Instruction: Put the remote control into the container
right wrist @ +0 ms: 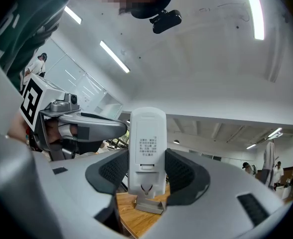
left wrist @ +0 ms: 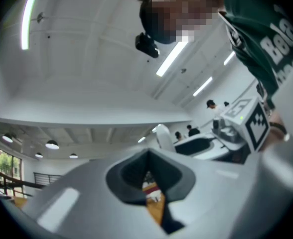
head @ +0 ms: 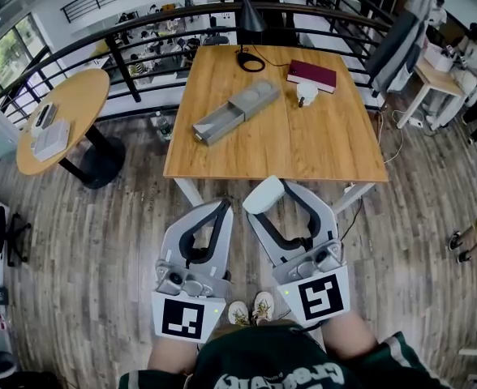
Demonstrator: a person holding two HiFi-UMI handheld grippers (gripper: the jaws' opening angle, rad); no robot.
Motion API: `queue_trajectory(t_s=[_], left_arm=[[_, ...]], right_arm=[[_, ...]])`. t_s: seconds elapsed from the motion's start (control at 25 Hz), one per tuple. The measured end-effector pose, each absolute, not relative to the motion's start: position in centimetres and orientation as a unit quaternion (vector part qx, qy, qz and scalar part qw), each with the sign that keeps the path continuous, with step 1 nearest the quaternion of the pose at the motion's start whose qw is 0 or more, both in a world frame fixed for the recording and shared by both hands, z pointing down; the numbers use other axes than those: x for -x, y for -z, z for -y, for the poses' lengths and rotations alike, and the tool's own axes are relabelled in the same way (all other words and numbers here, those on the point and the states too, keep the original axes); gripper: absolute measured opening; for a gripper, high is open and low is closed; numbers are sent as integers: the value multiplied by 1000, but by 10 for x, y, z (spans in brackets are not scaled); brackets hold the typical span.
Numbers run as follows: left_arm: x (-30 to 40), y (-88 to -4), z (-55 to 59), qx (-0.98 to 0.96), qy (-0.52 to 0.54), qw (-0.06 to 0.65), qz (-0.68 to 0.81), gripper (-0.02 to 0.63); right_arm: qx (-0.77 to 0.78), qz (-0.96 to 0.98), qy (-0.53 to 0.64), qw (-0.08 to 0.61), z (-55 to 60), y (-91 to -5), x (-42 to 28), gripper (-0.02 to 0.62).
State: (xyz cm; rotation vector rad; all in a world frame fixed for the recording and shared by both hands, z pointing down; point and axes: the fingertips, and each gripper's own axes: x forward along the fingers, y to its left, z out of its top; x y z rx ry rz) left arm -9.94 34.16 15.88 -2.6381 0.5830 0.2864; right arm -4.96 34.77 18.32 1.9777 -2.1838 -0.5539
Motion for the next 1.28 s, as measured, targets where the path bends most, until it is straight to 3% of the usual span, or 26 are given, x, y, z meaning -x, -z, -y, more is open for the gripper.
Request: queue_trajectory(t_s=[0.72, 1.28], left_arm=[[41, -148, -328, 942, -107, 231, -221, -2], [3, -159, -170, 941, -126, 225, -219, -2]], right_arm=[[-649, 729, 207, 56, -335, -171, -3, 239], [-663, 716, 203, 81, -190, -192, -53, 240]])
